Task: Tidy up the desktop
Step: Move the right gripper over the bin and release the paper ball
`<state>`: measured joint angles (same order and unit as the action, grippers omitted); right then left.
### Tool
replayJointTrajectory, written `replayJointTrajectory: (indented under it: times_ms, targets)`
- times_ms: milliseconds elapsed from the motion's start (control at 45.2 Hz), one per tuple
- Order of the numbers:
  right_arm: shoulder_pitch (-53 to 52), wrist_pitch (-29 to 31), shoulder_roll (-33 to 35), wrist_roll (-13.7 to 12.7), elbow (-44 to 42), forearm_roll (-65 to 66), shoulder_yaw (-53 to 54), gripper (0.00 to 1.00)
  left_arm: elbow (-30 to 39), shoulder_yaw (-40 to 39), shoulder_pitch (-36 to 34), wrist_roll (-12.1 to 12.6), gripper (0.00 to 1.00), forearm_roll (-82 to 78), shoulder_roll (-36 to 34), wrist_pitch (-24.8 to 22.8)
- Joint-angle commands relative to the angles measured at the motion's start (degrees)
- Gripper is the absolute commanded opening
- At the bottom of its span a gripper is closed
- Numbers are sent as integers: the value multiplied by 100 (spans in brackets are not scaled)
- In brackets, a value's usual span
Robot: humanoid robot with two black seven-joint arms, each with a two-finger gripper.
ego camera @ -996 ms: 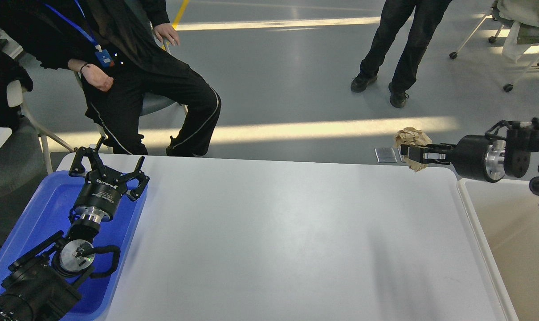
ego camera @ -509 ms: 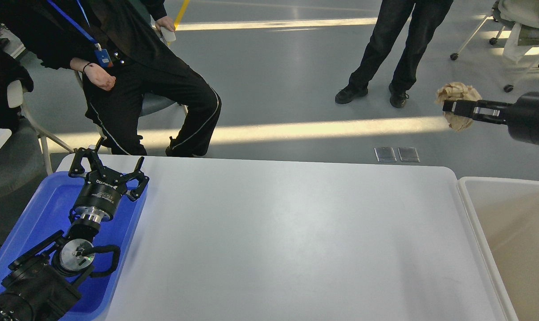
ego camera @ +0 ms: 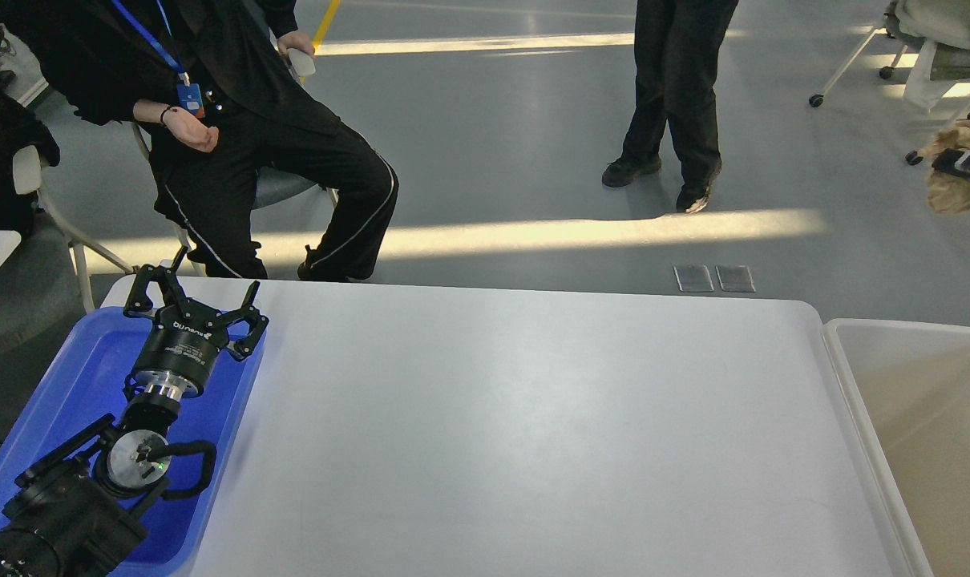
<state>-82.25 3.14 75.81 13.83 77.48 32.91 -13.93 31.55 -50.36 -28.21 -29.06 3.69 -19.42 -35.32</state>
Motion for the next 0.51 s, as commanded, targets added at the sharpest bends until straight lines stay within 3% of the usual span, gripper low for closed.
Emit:
replayJointTrajectory:
  times_ms: [0,199,487]
  targets:
    - [517,-323,268,322,-233,-1848,13,0,0,0,0,-3,100,1,0,8]
    - [930,-463,57,340,-901,-3615,13,0,0,0,0,6,100,1,0,-1]
    - [1519,-428,-49,419,-1692,-4679,13,0,0,0,0,-3,100,1,0,8]
